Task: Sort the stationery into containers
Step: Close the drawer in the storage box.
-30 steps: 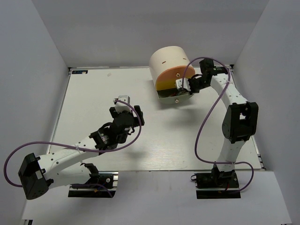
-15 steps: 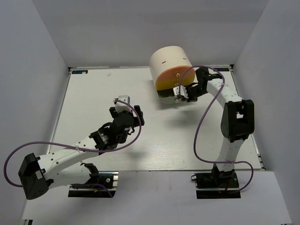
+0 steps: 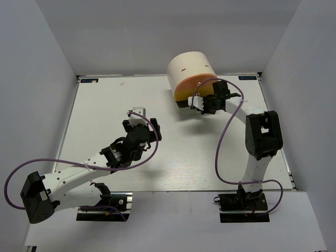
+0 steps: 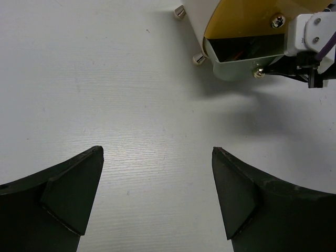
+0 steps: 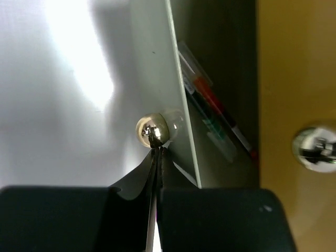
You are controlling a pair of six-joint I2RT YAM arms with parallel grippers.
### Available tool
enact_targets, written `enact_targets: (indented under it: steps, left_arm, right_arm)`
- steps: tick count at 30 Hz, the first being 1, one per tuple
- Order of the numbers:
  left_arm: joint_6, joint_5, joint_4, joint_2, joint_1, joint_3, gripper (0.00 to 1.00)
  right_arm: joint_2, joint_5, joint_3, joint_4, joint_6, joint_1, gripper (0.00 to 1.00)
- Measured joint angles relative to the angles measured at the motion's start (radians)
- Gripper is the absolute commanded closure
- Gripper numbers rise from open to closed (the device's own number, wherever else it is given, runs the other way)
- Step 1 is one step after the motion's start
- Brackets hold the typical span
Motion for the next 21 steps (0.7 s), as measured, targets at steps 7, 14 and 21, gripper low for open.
enact_targets:
  steps: [7,14,21]
  left_arm:
    - [0.0,0.0,0.0,0.003,0.0,0.0,0.06]
    - [0.0,0.0,0.0,0.003,0.0,0.0,0.06]
    - [0.0,0.0,0.0,0.003,0.0,0.0,0.06]
  right_arm:
    - [0.0,0.061,-0.013,0.139,0.076,0.01,1.0]
    - [0.0,0.084,-0.033,0.225,0.108,0.026,1.0]
    - [0.005,0.111,-0.033,0.293,0.126,0.043,0.95]
